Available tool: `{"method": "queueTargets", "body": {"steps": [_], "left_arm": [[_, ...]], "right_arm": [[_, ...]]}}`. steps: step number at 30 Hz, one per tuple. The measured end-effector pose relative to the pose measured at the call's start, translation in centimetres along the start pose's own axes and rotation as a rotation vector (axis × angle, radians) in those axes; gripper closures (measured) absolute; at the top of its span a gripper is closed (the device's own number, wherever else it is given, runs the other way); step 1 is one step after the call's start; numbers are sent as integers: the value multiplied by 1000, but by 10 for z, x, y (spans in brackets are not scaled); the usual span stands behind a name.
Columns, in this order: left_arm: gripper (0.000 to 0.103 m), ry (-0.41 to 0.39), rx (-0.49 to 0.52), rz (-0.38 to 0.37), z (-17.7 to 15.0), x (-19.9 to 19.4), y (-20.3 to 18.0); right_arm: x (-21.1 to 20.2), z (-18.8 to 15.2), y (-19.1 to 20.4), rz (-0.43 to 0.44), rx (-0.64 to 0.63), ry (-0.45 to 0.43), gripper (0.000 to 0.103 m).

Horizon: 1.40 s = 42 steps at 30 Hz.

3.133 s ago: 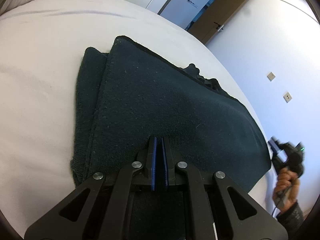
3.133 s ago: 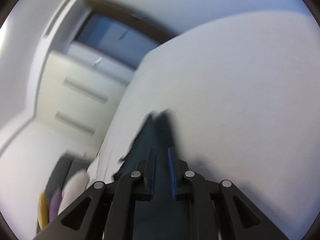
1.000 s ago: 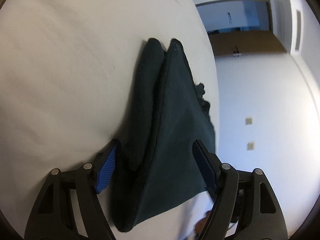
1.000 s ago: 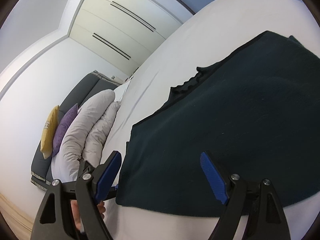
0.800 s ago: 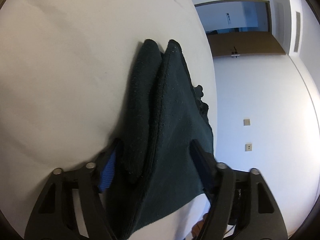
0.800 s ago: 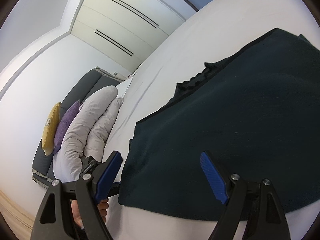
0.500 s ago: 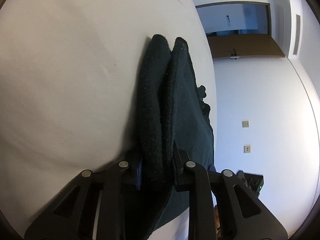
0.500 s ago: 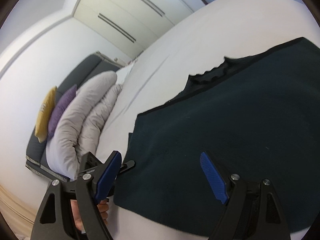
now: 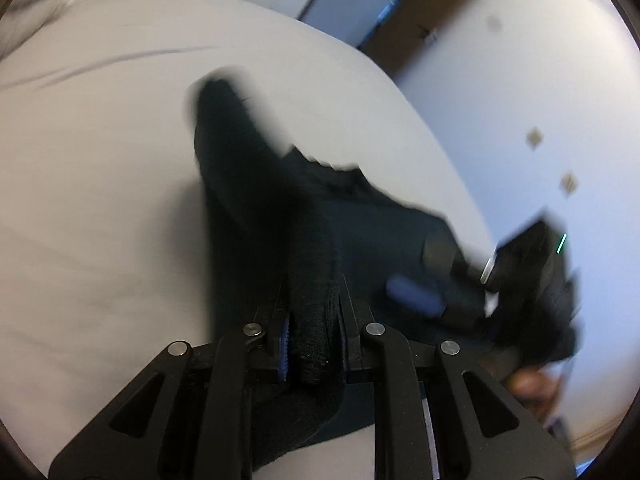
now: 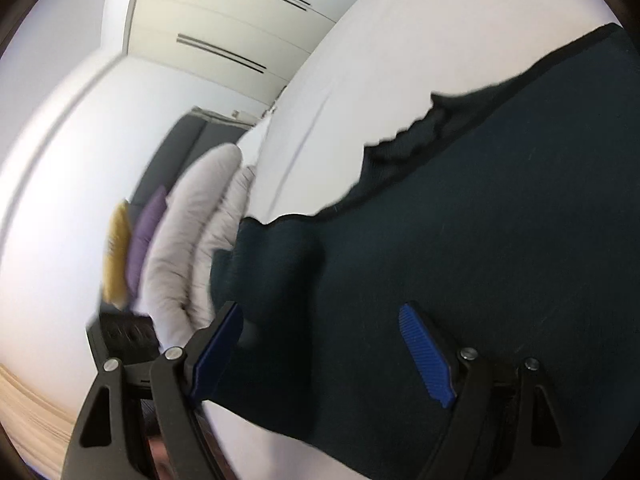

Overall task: Fold small clothes
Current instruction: 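Press the folded bundle flat with the left tool while the right tool holds the sweater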

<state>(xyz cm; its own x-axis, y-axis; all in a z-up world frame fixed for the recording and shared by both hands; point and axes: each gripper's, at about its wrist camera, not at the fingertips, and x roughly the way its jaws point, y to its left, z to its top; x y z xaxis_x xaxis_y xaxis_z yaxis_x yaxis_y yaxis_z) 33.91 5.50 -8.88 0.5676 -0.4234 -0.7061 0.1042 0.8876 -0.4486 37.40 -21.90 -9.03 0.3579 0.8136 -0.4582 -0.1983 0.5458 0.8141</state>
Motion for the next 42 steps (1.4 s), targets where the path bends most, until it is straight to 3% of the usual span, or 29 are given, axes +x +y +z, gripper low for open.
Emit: {"method": "queueTargets", "body": {"steps": [6, 10, 15, 20, 22, 24, 27, 30, 32, 34, 42], "left_arm": [[87, -6, 122, 115, -34, 33, -33], [87, -18, 128, 121, -33, 30, -32], [87, -31, 155, 138, -38, 23, -34], [87, -35, 161, 139, -32, 32, -45], [86, -34, 162, 143, -32, 45, -60], [86, -28, 163, 145, -34, 46, -63], [83, -17, 164, 139, -31, 38, -63], [74, 2, 165, 141, -30, 34, -71], [49, -1, 169, 135, -31, 25, -78], [40, -27, 167, 133, -31, 12, -85], [38, -53, 161, 125, -22, -10, -97]], "right_arm": [[-3, 26, -2, -1, -32, 124, 19], [10, 29, -8, -7, -7, 174, 18], [30, 28, -3, 53, 17, 192, 20], [61, 27, 12, -16, -30, 277, 46], [70, 28, 10, -42, -22, 294, 69], [74, 28, 9, -72, -26, 290, 84], [72, 29, 12, -115, -63, 265, 90], [65, 31, 8, -141, -67, 245, 90], [59, 32, 7, -148, -72, 233, 91], [55, 33, 6, -152, -76, 222, 91], [18, 37, -8, -158, -70, 184, 91]]}}
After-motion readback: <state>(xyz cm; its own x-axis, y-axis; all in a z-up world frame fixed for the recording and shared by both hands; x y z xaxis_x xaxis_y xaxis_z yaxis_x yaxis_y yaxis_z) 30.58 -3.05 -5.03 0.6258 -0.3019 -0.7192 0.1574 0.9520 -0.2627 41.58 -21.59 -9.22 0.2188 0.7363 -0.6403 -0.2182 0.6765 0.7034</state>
